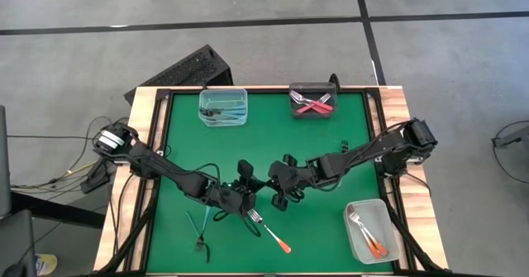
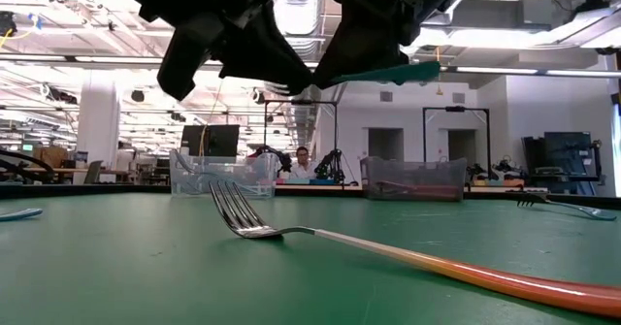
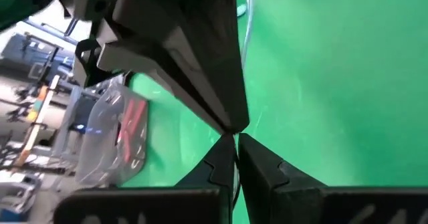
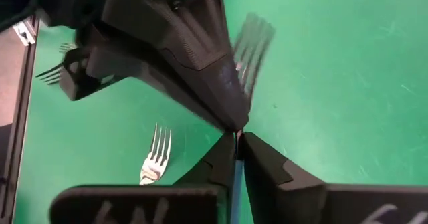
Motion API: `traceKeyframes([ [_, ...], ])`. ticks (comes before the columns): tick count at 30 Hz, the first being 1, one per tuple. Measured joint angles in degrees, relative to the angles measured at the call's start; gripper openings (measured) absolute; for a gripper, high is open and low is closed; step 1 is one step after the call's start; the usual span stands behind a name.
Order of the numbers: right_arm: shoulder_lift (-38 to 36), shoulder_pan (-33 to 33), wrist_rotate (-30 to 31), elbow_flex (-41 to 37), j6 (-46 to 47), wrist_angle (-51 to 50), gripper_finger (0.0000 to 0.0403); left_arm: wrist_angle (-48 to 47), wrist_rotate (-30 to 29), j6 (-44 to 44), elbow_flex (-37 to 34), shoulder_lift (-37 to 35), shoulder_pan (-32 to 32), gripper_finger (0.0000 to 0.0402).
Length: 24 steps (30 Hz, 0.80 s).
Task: Sort silverware by color (type)
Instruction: Put the black fork into the transparent bin
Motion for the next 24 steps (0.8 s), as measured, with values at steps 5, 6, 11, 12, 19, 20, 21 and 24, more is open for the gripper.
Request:
traceKeyframes([
  [5, -0.1, -0.5, -0.6, 0.1, -1.6, 0.7, 0.0075, -4.4, -2.2, 0.0, -0.3, 0.1, 2.2, 0.0000],
  [6, -0.3, -0.5, -0.6, 0.1, -1.9, 0.5, 0.0078, -5.6, -2.4, -0.1, -0.3, -0.2, 3.1, 0.0000],
  [11, -2.1, -1.1, 0.3, 0.0, -3.8, -0.7, 0.0087, -14.9, -1.6, -4.2, -0.3, -2.9, 9.2, 0.0000],
  [12, -2.5, -1.1, 1.0, 0.0, -4.1, -1.4, 0.0087, -16.7, -1.3, -4.4, -0.3, -4.0, 10.9, 0.0000],
  [19, -3.4, -0.3, 8.7, 0.0, -4.7, -7.2, 0.0087, -26.5, 2.1, -1.1, -0.2, -14.2, 26.2, 0.0000],
  [20, -3.4, -0.3, 10.1, 0.0, -4.6, -8.4, 0.0087, -27.6, 3.0, -1.0, -0.2, -15.7, 29.0, 0.0000],
  [21, -3.4, -0.2, 11.3, 0.0, -4.2, -9.6, 0.0087, -28.5, 3.9, -1.0, -0.4, -17.0, 31.7, 0.0000],
  [24, -3.4, -0.2, 13.9, 0.0, -1.5, -13.5, 0.0087, -30.1, 6.3, 1.0, -2.3, -20.9, 39.3, 0.0000],
])
